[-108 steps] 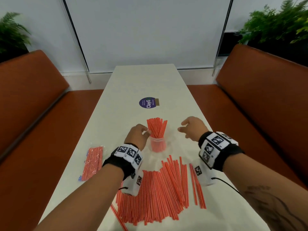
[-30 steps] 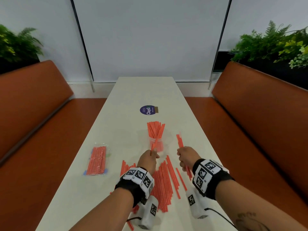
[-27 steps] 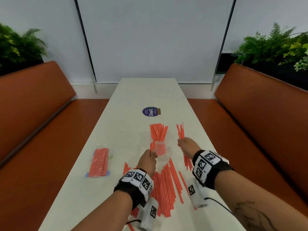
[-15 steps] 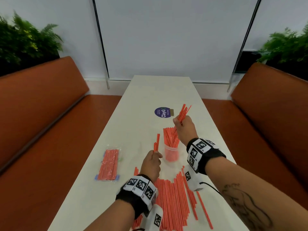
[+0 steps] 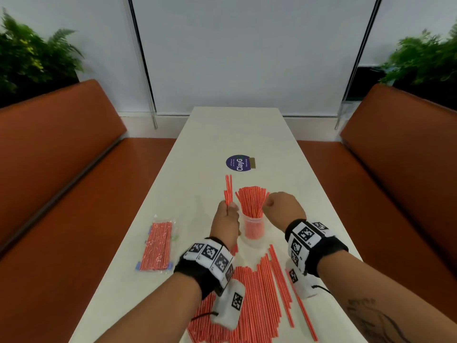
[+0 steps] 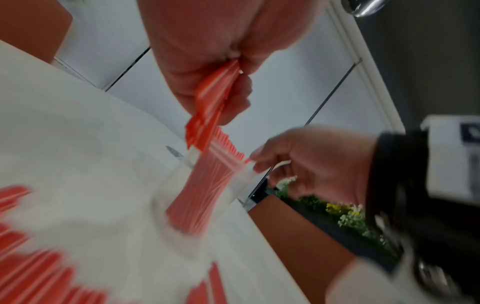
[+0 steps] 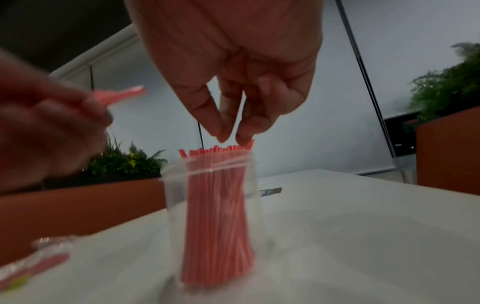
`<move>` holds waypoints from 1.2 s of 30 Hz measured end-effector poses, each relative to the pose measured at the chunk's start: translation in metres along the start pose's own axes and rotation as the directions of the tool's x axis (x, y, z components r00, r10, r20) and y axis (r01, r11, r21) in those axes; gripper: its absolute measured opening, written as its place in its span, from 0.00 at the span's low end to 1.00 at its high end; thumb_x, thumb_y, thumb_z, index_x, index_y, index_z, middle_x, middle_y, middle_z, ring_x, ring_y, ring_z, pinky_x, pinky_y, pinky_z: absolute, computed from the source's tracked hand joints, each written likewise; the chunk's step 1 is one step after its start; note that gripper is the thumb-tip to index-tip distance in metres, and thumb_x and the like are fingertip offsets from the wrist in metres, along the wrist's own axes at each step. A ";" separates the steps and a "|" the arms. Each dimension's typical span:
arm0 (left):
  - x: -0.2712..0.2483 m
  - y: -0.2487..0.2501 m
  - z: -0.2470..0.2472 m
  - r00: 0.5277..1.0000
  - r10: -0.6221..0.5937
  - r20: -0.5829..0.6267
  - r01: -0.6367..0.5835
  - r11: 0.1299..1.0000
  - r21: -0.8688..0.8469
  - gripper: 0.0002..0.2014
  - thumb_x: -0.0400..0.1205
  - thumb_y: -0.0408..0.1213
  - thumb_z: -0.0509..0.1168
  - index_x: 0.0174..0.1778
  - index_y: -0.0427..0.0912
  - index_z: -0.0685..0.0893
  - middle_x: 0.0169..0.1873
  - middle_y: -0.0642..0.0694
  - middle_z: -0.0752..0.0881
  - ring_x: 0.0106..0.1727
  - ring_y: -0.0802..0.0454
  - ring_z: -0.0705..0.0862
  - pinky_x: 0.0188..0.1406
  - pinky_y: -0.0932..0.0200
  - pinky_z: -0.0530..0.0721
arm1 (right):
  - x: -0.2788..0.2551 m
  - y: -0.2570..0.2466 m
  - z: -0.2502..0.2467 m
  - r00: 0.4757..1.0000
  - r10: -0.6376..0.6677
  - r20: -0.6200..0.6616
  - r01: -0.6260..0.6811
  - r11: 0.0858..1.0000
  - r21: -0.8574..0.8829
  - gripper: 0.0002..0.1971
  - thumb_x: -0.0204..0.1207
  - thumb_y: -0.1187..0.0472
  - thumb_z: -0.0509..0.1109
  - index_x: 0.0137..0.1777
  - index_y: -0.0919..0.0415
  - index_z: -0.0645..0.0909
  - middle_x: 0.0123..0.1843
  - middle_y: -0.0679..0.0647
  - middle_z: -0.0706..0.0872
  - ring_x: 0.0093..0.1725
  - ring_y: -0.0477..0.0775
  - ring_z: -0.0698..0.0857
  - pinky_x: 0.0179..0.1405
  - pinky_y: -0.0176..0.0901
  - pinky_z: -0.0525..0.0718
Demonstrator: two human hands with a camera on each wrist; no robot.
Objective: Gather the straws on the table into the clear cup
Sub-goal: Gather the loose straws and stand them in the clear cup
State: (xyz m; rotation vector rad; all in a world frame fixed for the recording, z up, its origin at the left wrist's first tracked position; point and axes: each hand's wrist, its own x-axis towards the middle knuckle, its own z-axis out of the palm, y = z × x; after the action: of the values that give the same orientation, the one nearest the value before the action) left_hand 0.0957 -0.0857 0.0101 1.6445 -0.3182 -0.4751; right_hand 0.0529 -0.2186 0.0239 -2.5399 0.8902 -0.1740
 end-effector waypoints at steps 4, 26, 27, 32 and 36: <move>0.019 0.035 0.012 0.983 0.115 -0.144 -0.136 0.979 -0.149 0.15 0.88 0.39 0.45 0.35 0.48 0.67 0.28 0.50 0.72 0.29 0.55 0.71 0.36 0.62 0.72 | -0.013 0.020 0.008 0.990 -0.141 0.002 0.141 0.990 -0.009 0.12 0.78 0.64 0.62 0.53 0.59 0.87 0.58 0.54 0.82 0.55 0.53 0.84 0.56 0.40 0.82; 0.054 -0.027 0.026 0.954 0.294 -0.054 -0.233 0.846 0.480 0.44 0.75 0.39 0.73 0.81 0.40 0.53 0.81 0.41 0.59 0.82 0.43 0.60 0.78 0.43 0.64 | -0.018 0.021 0.003 0.981 -0.191 -0.021 0.189 0.980 -0.062 0.14 0.80 0.61 0.61 0.61 0.54 0.83 0.64 0.51 0.82 0.63 0.51 0.81 0.58 0.42 0.80; 0.055 -0.024 0.023 0.948 0.317 -0.033 -0.246 0.795 0.555 0.44 0.76 0.41 0.72 0.82 0.40 0.53 0.82 0.42 0.57 0.82 0.44 0.58 0.79 0.43 0.63 | -0.015 0.020 0.001 0.982 -0.184 -0.031 0.182 0.981 -0.060 0.15 0.80 0.61 0.61 0.64 0.54 0.81 0.66 0.51 0.81 0.66 0.51 0.80 0.61 0.43 0.80; 0.057 -0.019 0.015 0.934 0.323 0.153 -0.302 0.484 0.821 0.34 0.84 0.48 0.58 0.82 0.40 0.52 0.84 0.45 0.50 0.84 0.48 0.54 0.79 0.47 0.62 | 0.003 0.015 0.001 0.986 -0.155 0.057 0.155 0.988 -0.010 0.33 0.81 0.67 0.57 0.84 0.57 0.49 0.86 0.51 0.51 0.85 0.50 0.55 0.80 0.46 0.64; 0.057 -0.019 0.018 0.922 0.231 0.312 -0.374 0.319 0.871 0.31 0.85 0.48 0.53 0.82 0.42 0.53 0.84 0.46 0.51 0.85 0.49 0.50 0.80 0.46 0.59 | 0.009 0.013 0.012 0.944 -0.196 0.264 0.237 0.963 -0.130 0.33 0.85 0.61 0.52 0.84 0.59 0.38 0.86 0.53 0.38 0.86 0.52 0.44 0.83 0.52 0.58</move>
State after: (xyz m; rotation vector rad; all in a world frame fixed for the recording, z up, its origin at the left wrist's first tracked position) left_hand 0.1355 -0.1252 -0.0165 2.5858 -1.1630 -0.0522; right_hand 0.0555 -0.2287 0.0073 -2.7287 0.5454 0.1554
